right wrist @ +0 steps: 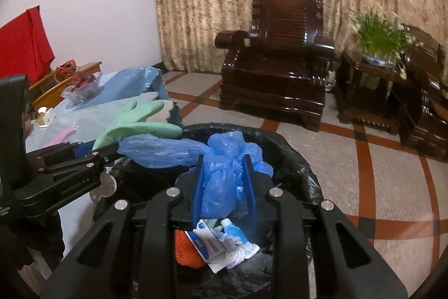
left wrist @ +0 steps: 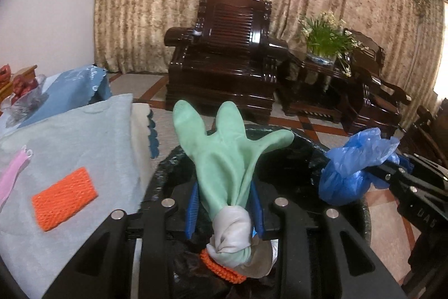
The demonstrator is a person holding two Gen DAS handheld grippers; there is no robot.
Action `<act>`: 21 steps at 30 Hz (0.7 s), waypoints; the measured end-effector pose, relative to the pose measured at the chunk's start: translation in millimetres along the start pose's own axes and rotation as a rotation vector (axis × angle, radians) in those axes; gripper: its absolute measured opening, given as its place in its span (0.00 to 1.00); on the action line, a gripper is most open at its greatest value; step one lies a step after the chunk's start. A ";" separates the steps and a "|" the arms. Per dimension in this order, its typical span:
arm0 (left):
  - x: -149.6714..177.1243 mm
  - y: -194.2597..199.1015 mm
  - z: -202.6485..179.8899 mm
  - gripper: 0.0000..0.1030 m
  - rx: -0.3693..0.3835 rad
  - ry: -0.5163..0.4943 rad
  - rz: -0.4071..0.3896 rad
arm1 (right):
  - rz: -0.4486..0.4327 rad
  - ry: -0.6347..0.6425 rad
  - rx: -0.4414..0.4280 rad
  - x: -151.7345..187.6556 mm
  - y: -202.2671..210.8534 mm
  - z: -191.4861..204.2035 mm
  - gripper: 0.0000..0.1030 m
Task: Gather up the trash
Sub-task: 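Open both tools over the bin to drop glove and bag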
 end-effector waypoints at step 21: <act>4.8 -17.9 -5.5 0.64 0.042 -0.032 0.038 | 0.044 -0.056 0.062 24.4 -13.9 -20.5 0.84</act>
Point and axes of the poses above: each gripper's, at about its wrist camera, not at the fingertips, and y roughly against the way its jaws point, z to its left, x to its underside, the point moved 10 cm from there along -y, roughly the way its jaws point, and after that the axes turned 3 degrees about x, right-handed, at the moved point
